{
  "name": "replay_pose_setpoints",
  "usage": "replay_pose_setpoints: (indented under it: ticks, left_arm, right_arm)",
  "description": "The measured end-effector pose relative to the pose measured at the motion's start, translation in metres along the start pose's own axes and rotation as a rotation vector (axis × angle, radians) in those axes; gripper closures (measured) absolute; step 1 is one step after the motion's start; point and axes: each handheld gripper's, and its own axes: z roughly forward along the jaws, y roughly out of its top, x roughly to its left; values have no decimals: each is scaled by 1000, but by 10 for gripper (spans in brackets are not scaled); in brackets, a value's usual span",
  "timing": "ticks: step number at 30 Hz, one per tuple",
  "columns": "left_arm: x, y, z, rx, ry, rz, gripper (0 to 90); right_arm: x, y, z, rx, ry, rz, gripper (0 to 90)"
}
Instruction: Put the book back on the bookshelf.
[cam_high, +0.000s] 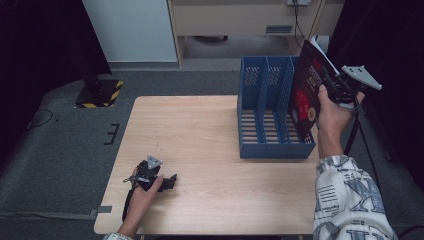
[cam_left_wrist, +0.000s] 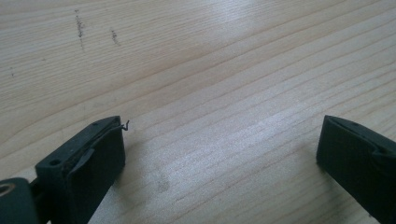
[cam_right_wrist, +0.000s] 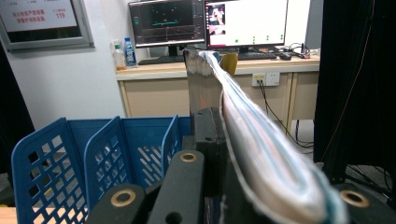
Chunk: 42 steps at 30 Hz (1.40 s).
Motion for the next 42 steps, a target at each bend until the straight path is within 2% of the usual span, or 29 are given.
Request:
replay_pose_setpoints:
  ticks: [7, 18, 25, 29, 35, 42]
  left_arm:
    - [0, 0, 0, 3, -3, 6, 5]
    - [0, 0, 0, 3, -3, 7, 5]
    - [0, 0, 0, 3, -3, 6, 4]
    - [0, 0, 0, 4, -3, 7, 5]
    - [0, 0, 0, 4, -3, 7, 4]
    - [0, 0, 0, 3, -2, 6, 4]
  right_arm:
    - [4, -10, 3, 5, -3, -12, 871]
    - [5, -26, 11, 4, -1, 2, 871]
    - [8, -38, 12, 1, -5, -26, 871]
    - [9, -43, 14, -5, -9, -14, 871]
    - [12, -49, 16, 0, -19, -34, 871]
    - [11, -54, 17, 9, -13, -18, 871]
